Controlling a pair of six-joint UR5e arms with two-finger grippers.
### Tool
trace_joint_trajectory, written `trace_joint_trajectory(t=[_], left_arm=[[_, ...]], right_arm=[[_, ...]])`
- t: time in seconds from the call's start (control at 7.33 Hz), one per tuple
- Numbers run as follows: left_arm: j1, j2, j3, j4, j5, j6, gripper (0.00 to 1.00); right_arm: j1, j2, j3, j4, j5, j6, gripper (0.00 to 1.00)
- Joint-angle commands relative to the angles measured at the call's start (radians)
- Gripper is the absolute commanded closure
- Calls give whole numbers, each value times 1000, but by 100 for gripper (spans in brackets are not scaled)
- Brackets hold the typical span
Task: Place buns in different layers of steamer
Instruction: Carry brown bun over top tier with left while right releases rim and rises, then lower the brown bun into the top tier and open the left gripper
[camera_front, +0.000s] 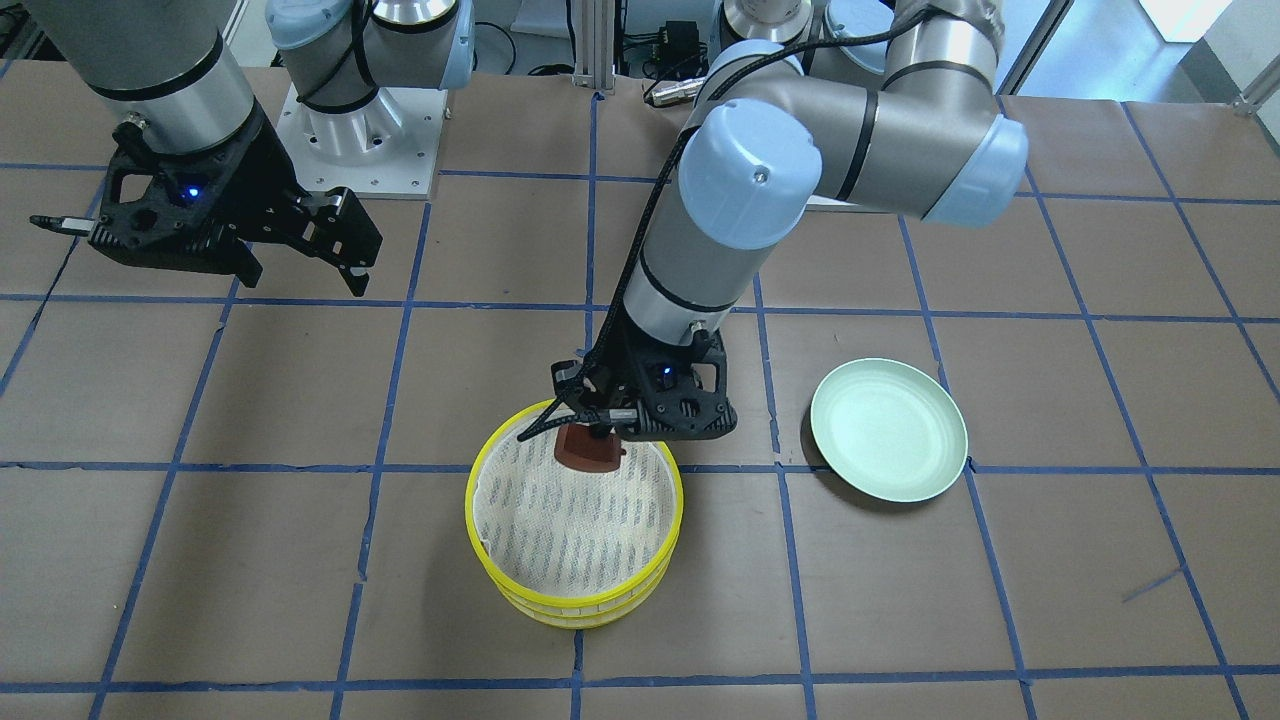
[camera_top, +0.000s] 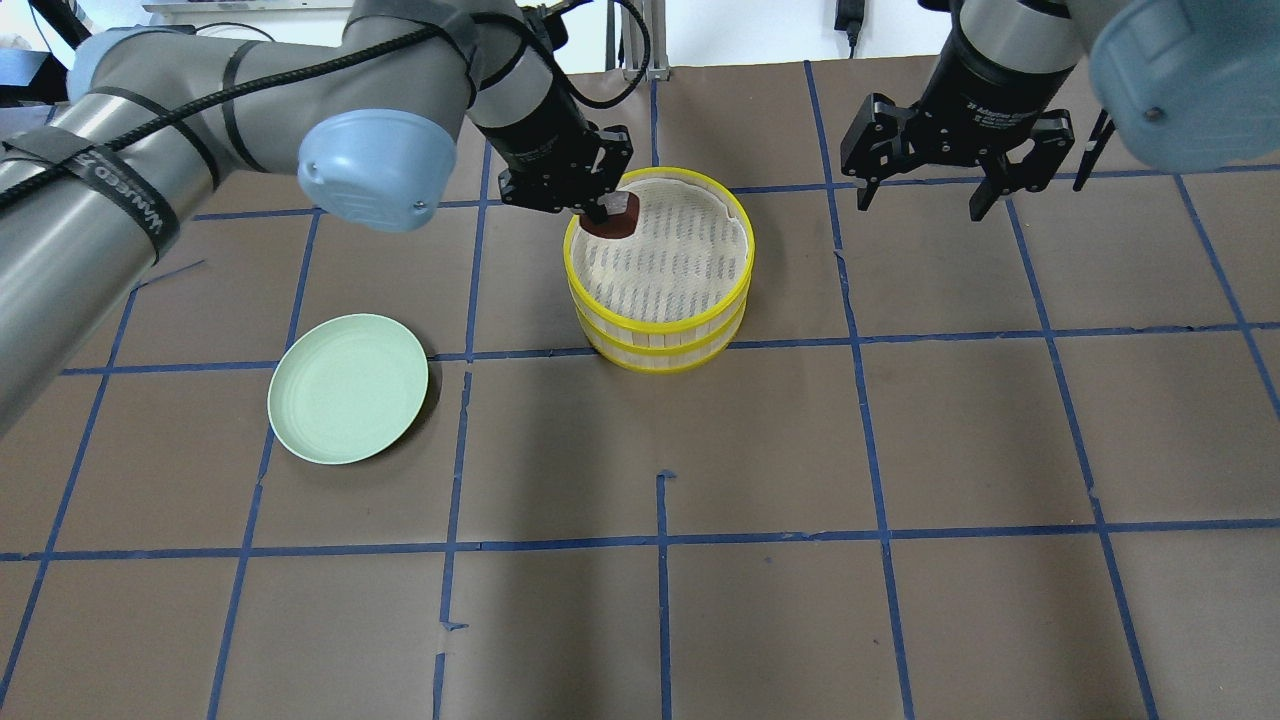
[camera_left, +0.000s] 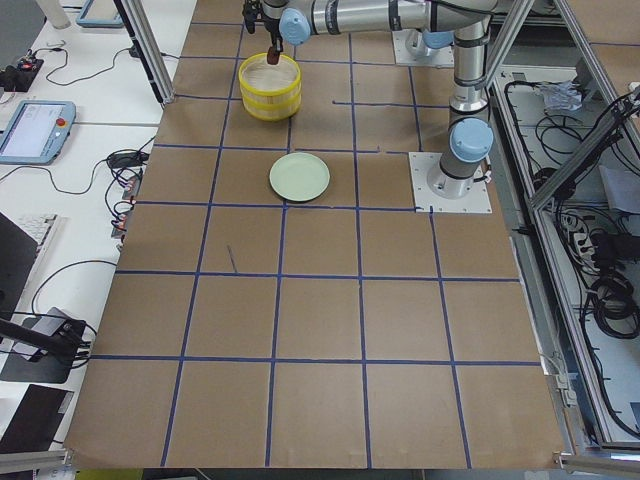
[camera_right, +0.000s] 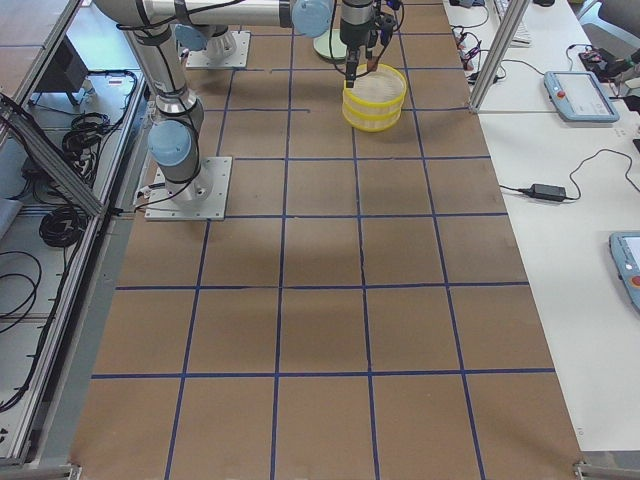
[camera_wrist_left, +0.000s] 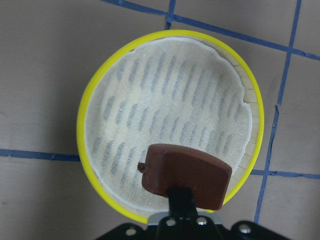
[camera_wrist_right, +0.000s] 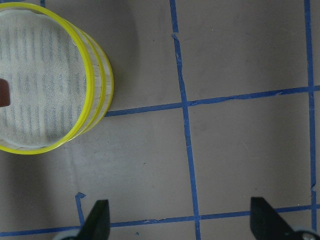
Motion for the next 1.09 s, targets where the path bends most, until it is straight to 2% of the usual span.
trace_joint_trajectory(t=[0.0, 0.14, 0.27, 0.41, 0.55, 0.68, 0.82, 0.95], left_arm=[[-5, -34, -1, 78, 5, -1, 34], [-5, -25, -5, 78, 4, 25, 17], [2, 24, 2, 46, 13, 84, 4], [73, 106, 16, -106, 75, 151, 1], [188, 214, 21, -258, 74, 260, 0], [254, 318, 7, -426, 85, 370, 0], [282, 396, -8, -516, 138, 447, 0], [282, 429, -13, -552, 248, 459, 0]], right_arm=[[2, -2, 0, 1, 2, -3, 0], [-1, 0, -3, 1, -1, -3, 0], [-2, -2, -3, 1, -3, -3, 0], [2, -3, -1, 1, -6, -3, 0], [4, -2, -1, -6, -8, -5, 0], [5, -2, -1, -5, -11, -5, 0], [4, -2, -1, -6, -12, -5, 0], [5, -2, -1, -9, -11, -6, 0]])
